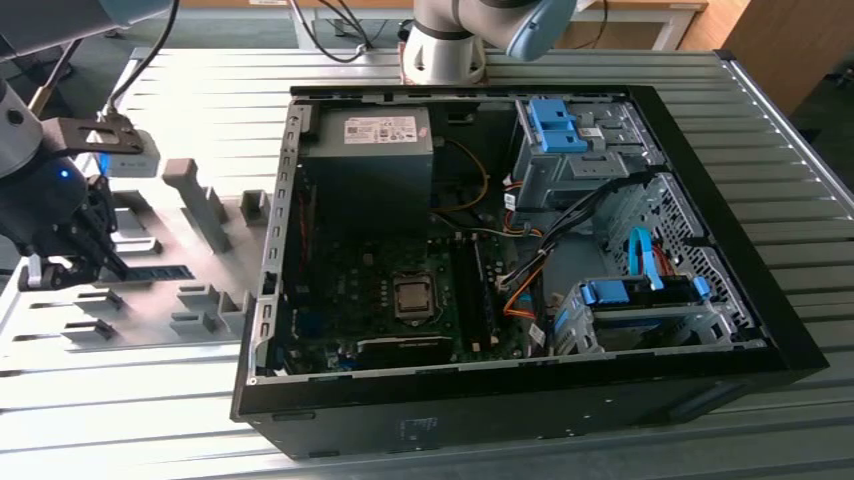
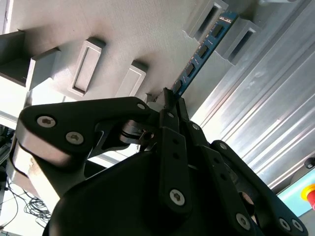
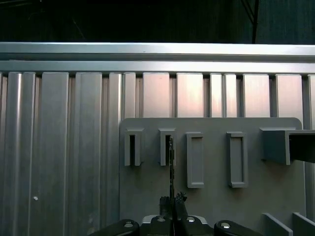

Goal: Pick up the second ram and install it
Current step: 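Pick up the second ram and move it above second insertion slot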

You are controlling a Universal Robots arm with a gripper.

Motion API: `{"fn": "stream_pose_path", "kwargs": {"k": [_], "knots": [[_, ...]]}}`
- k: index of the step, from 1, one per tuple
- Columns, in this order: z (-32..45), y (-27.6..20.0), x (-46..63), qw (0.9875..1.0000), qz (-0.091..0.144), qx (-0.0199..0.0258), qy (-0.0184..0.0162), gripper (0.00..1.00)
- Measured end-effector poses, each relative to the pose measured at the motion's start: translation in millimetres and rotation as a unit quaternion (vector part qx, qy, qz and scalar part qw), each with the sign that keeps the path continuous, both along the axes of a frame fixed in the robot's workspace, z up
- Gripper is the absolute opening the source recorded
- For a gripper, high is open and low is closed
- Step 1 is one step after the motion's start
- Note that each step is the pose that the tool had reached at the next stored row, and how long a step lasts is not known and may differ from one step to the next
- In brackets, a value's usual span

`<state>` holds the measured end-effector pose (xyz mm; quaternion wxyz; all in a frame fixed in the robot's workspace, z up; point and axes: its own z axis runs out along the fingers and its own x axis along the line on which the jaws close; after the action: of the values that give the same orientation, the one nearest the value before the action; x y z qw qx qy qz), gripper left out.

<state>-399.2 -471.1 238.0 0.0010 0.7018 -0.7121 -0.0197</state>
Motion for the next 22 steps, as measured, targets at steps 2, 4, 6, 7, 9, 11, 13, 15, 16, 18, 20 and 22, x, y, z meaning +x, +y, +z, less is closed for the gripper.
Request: {"fn": "stream_pose_path", "kwargs": {"k": [2,4,6,7,9,11,13,15,16,18,20,22], "knots": [[0.4,0.0,0.0,1.0,0.0,0.0,0.0,0.14],[2.7,0.0,0.0,1.0,0.0,0.0,0.0,0.14],[3.0,0.0,0.0,1.0,0.0,0.0,0.0,0.14],[3.2,0.0,0.0,1.0,0.0,-0.0001,0.0001,0.14],[3.6,0.0,0.0,1.0,0.0,0.0,0.0,0.14],[3.8,0.0,0.0,1.0,0.0,0.0,0.0,0.14],[4.0,0.0,0.0,1.0,0.0,0.0,0.0,0.14],[4.2,0.0,0.0,1.0,0.0,0.0,0.0,0.14],[4.5,0.0,0.0,1.0,0.0,0.0,0.0001,0.14],[5.2,0.0,0.0,1.0,0.0,-0.0001,0.0001,0.14],[6.3,0.0,0.0,1.0,0.0,-0.0001,0.0001,0.14],[7.8,0.0,0.0,1.0,0.0,-0.0001,0.0001,0.14]]}}
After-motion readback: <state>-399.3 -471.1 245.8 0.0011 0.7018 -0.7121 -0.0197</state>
